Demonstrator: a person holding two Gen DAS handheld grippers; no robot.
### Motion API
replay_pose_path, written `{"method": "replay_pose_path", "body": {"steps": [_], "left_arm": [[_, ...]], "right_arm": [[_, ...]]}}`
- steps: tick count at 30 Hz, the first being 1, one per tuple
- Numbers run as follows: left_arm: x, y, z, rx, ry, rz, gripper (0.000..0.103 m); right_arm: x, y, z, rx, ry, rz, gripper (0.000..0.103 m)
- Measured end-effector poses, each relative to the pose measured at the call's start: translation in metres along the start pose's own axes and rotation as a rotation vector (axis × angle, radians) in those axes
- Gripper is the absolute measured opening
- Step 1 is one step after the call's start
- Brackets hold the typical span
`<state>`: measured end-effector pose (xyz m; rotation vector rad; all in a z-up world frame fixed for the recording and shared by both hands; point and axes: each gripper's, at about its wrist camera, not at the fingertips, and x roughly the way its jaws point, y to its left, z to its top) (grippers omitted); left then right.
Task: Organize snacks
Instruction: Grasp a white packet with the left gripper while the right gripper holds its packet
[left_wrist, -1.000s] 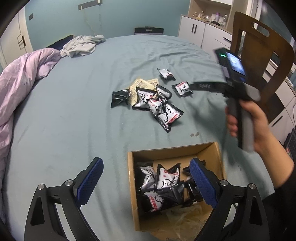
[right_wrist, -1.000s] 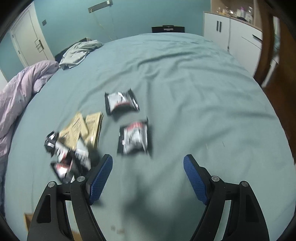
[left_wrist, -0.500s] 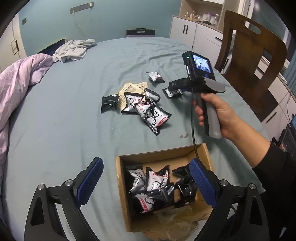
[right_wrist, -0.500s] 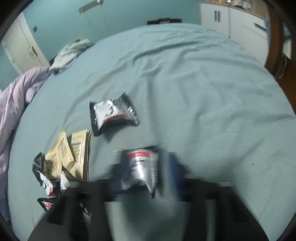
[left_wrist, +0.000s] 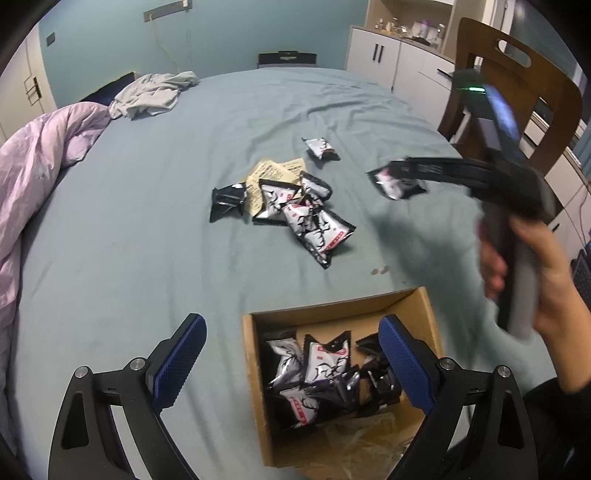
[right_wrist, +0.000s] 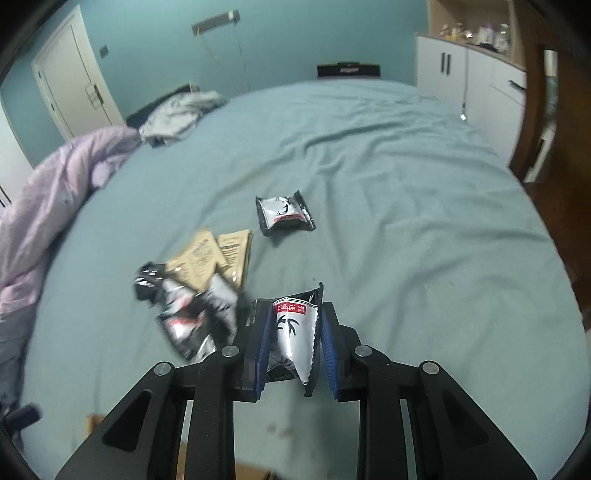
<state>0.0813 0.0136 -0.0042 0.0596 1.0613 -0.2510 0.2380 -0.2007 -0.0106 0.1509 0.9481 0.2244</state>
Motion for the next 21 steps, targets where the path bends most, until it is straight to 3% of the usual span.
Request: {"method": "replay_pose_path", "body": {"steps": [5,13,15,21], "left_arm": [[0.008,-0.006,0.022,0.0,0.005,-0.005,0.1],[0.068,-0.007,0.057,-0.068,0.146,0.0,0.1],[0.09,-0.004,0.065,-0.107,0.192,0.017,0.1],[0.143,-0.003,0.087,-0.193,0.287,0.029,0.1]], "right_arm": [[-0.061,-0.007,-0.037,0.059,-0.023,-0.01,0.023],[-0.131,-0.02,-0.104,0.101,-0.075,-0.023,0.023],[-0.135,-0.025,-0.116,0.114,-0.077,-0.028,0.023],[-0.114,-0.035,-0.109,0.15,-0.055,-0.03,0.023]]}}
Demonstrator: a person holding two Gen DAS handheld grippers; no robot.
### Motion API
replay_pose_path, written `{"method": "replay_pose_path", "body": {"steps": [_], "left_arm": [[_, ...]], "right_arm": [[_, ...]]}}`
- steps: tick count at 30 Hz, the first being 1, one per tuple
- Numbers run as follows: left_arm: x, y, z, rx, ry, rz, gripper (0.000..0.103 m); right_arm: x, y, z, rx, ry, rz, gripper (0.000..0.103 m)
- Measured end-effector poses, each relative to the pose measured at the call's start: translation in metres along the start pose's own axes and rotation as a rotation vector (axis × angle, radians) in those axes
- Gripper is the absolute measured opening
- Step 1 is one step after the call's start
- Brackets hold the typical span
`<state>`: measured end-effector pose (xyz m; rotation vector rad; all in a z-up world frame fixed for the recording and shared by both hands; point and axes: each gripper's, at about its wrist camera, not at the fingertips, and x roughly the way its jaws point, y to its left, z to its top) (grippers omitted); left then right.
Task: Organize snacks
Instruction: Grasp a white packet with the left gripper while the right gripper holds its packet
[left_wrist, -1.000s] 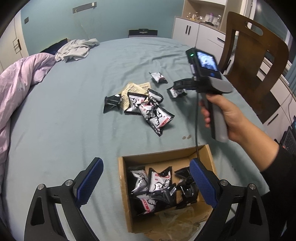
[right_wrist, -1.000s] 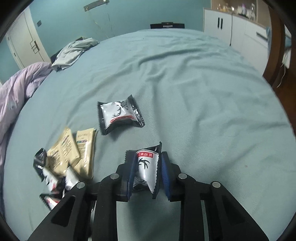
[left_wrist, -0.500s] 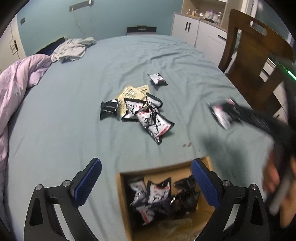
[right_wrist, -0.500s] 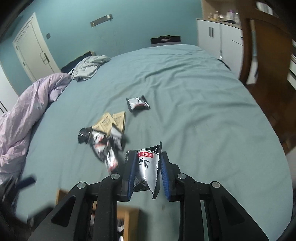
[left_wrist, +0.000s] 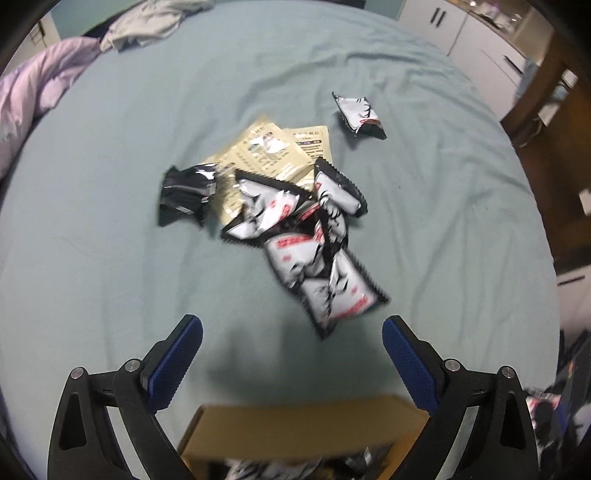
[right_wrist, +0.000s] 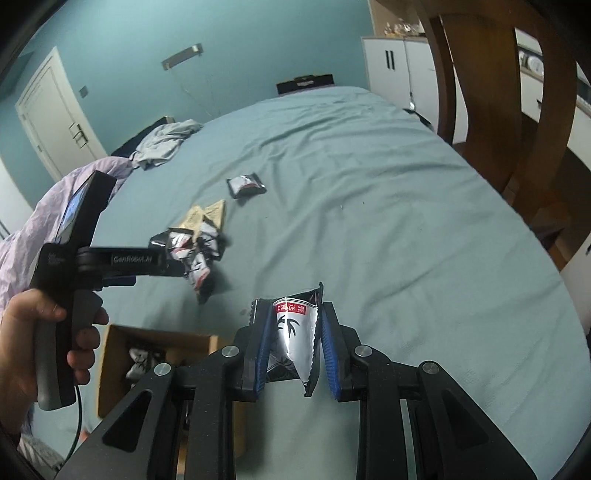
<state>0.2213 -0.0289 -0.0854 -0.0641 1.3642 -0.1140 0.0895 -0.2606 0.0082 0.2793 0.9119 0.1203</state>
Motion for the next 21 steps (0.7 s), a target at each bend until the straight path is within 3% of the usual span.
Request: {"method": "replay_pose_path", "body": {"steps": [3,7,11,13,16,19,21], "left_arm": [[0.017,-0.014,0.014,0.016,0.036,0.006,0.1],[0.047,-0.036,0.019,0.097,0.122,0.081,0.1],[0.073,-0.046,0.016,0.144,0.194,0.15,0.098],[0.075,-0.049,0.015,0.161,0.189,0.138,0.094],[0.069,-0.049,0.015,0.153,0.175,0.104,0.07],[0.059,-0.05,0.014,0.163,0.159,0.094,0.029],[0.05,-0.051,0.01,0.203,0.155,0.115,0.027]], "right_arm": [[0.011,-0.008,0.001,0.035,0.025,-0.003,0.023],[0.021,-0.018,0.006,0.084,0.057,0.02,0.023],[0.02,-0.018,0.009,0.079,0.038,0.018,0.023],[0.018,-0.016,0.009,0.062,0.023,0.011,0.024],[0.021,-0.015,0.005,0.057,0.014,0.012,0.024],[0.024,-0.016,0.0,0.059,0.018,0.007,0.024],[0.027,-0.016,-0.003,0.057,0.023,0.0,0.024]]}}
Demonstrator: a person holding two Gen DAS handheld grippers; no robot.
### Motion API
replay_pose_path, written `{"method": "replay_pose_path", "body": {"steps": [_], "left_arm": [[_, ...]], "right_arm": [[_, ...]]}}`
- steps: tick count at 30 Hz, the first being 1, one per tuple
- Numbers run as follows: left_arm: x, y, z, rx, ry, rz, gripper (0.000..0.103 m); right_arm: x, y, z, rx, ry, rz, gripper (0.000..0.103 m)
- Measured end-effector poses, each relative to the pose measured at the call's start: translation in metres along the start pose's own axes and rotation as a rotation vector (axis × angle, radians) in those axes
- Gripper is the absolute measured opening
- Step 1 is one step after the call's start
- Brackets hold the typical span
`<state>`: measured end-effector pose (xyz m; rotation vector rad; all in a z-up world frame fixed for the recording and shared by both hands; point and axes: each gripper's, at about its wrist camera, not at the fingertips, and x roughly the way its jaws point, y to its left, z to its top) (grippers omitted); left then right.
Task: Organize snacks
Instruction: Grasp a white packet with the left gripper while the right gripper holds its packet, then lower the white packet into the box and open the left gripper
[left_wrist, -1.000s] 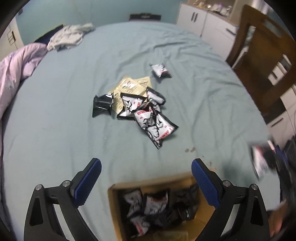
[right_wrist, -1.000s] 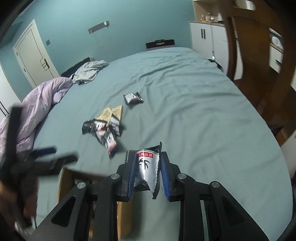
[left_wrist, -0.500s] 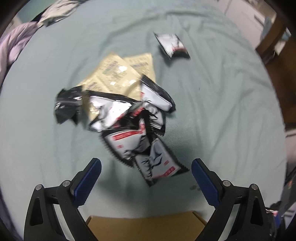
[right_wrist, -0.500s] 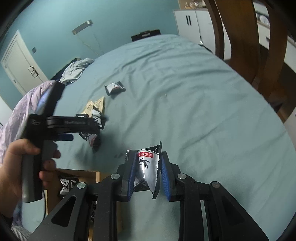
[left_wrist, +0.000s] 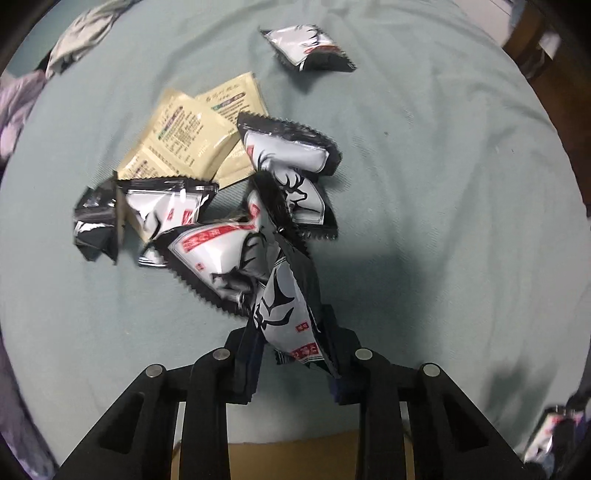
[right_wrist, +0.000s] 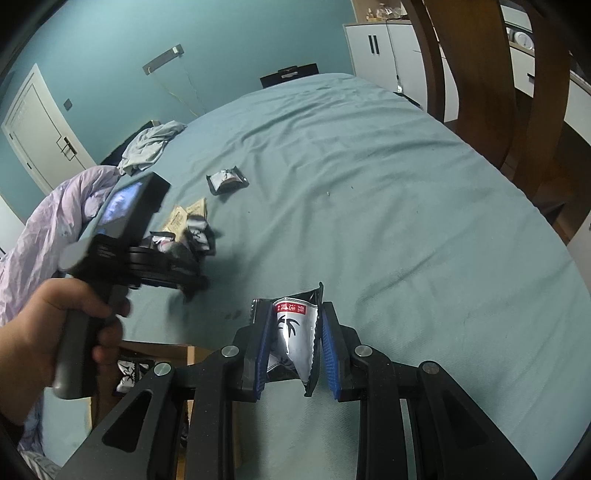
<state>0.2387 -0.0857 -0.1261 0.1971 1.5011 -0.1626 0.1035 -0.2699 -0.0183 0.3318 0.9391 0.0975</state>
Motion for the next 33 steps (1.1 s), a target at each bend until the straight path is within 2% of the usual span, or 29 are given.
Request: {"method": "replay_pose_path", "body": {"steps": [5,10,14,18,23,28,30,33], "left_arm": [[-0.034,0.004,-0.02,0.009,-0.059,0.006,0.027],[-0.092,0.023,-0.052,-0.025,-0.173,-0.042,0.027],[-0.139,0.033,-0.089,-0.023,-0.253,-0.088,0.027],[-0.171,0.049,-0.133,0.005,-0.328,-0.088,0.027],[-0.173,0.064,-0.165,0.01,-0.395,-0.118,0.027],[-0.172,0.066,-0.207,0.027,-0.506,-0.115,0.027],[-0.164,0.067,-0.21,0.016,-0.516,-0.136,0.027],[-0.145,0.063,-0.211,0.023,-0.48,-0.155,0.027]], "right_arm": [[-0.002,0.002,-0.002,-0.005,-0.006,-0.031,0.023],[-0.007,-0.006,-0.002,0.056,-0.006,-0.013,0.024],[-0.015,-0.006,-0.003,0.051,-0.029,-0.029,0.023],[-0.025,0.0,-0.009,0.034,-0.036,-0.016,0.024],[-0.05,0.006,-0.015,-0.003,-0.077,0.026,0.024],[-0.068,0.008,-0.034,-0.018,-0.08,0.064,0.024],[-0.074,0.006,-0.04,-0.003,-0.081,0.085,0.024],[-0.073,0.008,-0.045,-0.01,-0.069,0.089,0.024]]}}
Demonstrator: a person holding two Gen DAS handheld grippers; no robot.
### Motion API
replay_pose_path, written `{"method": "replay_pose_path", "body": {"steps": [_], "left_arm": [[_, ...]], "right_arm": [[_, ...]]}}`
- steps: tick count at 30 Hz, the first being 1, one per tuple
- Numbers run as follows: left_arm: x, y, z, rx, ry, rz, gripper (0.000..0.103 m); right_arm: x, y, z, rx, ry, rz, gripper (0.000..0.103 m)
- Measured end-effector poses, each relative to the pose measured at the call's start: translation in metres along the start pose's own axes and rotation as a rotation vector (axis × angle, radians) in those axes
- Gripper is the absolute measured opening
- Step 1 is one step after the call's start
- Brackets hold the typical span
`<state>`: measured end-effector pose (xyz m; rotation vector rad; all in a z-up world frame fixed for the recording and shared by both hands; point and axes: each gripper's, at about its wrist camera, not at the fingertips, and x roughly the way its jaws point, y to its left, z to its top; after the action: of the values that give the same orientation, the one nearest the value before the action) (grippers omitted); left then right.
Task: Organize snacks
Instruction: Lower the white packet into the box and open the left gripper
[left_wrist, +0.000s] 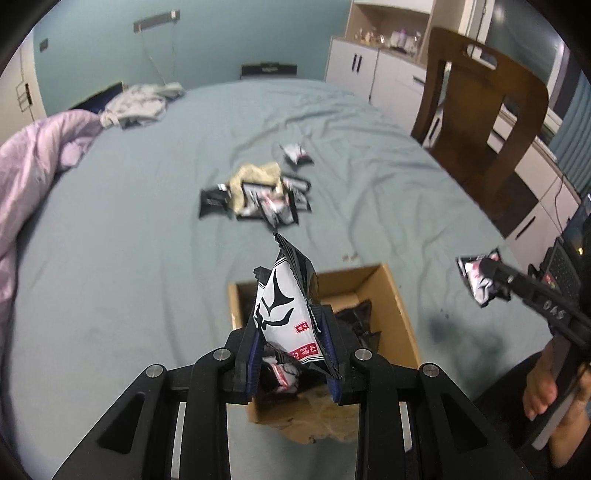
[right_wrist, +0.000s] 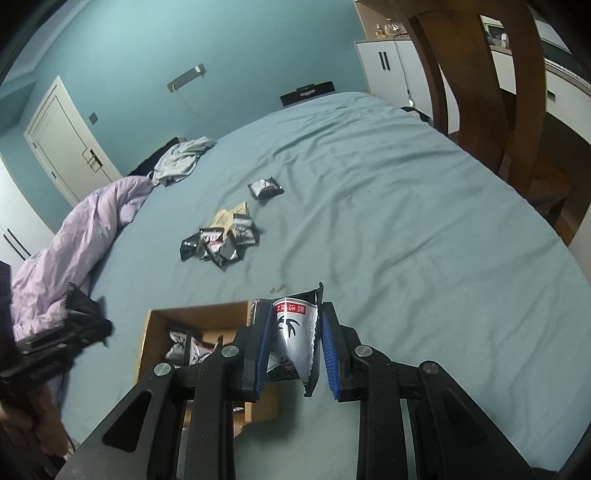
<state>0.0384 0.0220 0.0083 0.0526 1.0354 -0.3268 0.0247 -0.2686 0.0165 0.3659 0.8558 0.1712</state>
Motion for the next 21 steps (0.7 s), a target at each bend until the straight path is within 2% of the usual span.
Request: {"method": "replay_pose_path", "body": {"steps": [4,10,14,19,21], "left_arm": [[0.021,-0.006,-0.007,0.034,0.066,-0.05,0.027],[0.037,-0.013,-0.016,0.048,0.112,-0.092,0.027],[0.042,-0.01,-0.017,0.018,0.123,-0.113,0.028],[0.062,-0.003,-0.02,-0.034,0.215,-0.148,0.029],[0.064,-0.004,-0.019,-0.03,0.217,-0.136,0.038]], "right_arm": [[0.009,0.005,0.002,-0.025,0.02,-0.029,0.024],[0.02,0.009,0.006,-0.014,0.042,-0.033,0.024],[0.026,0.014,0.005,-0.022,0.048,-0.029,0.024],[0.028,0.025,0.002,-0.075,0.046,-0.016,0.024],[0.03,0.029,0.0,-0.091,0.05,-0.016,0.024]]}}
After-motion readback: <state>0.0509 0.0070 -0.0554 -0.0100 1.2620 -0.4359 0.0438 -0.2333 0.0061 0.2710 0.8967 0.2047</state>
